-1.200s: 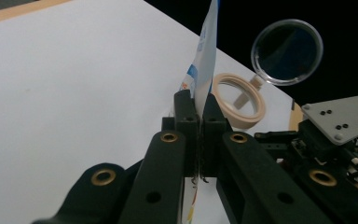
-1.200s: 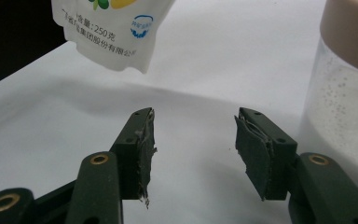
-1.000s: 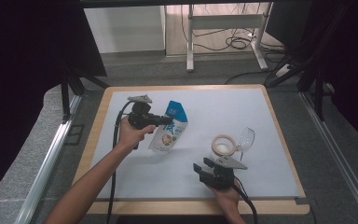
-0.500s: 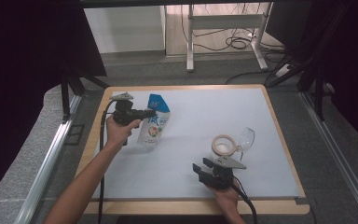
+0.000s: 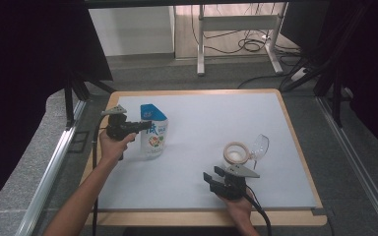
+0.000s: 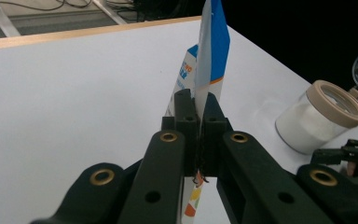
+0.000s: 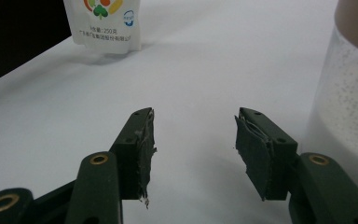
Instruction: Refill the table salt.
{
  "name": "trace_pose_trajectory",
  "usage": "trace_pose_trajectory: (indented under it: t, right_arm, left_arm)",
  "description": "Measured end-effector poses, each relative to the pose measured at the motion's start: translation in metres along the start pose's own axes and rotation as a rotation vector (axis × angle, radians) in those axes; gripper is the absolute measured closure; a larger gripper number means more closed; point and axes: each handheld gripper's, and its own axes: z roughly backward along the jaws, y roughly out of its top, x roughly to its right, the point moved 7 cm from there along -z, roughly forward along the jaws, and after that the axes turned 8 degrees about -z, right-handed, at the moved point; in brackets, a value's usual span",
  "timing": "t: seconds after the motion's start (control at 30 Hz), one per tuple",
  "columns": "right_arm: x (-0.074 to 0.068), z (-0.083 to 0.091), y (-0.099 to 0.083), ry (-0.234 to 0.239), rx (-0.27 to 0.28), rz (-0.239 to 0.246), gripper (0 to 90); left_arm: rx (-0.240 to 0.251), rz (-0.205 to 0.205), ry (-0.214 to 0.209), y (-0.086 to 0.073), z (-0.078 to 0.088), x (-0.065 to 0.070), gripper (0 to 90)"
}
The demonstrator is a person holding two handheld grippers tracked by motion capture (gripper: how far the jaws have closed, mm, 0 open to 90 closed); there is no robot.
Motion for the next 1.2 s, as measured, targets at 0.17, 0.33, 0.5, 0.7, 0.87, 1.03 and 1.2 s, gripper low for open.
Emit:
trace_pose_trajectory:
  t: [0.17,0.33,0.5,0.7,0.87,1.03,1.2]
  right_arm:
    - [0.000,0.000,0.000,0.001,0.002,0.000,47.1]
    - [0.000,0.000,0.001,0.002,0.001,0.000,47.0]
    - [0.001,0.000,0.001,0.001,0.006,-0.003,46.6]
    - [0.001,0.000,0.002,0.001,0.008,-0.003,46.4]
    - [0.001,0.000,0.002,0.001,0.008,-0.005,46.4]
    - [0.001,0.000,0.002,0.002,0.005,-0.002,46.4]
    - [0.000,0.000,0.001,0.003,0.004,0.001,46.3]
  left_arm:
    - [0.008,-0.020,0.011,-0.008,0.008,0.003,89.1]
    - [0.018,-0.001,0.019,-0.014,0.015,-0.002,88.8]
    - [0.019,-0.019,0.027,-0.020,0.019,-0.003,87.6]
    - [0.012,-0.048,0.043,-0.025,0.021,-0.002,82.6]
    - [0.009,-0.060,0.040,-0.030,0.020,0.001,73.0]
    - [0.005,-0.064,0.067,-0.036,0.019,0.002,61.5]
    - [0.023,-0.052,0.088,-0.040,0.020,0.003,54.6]
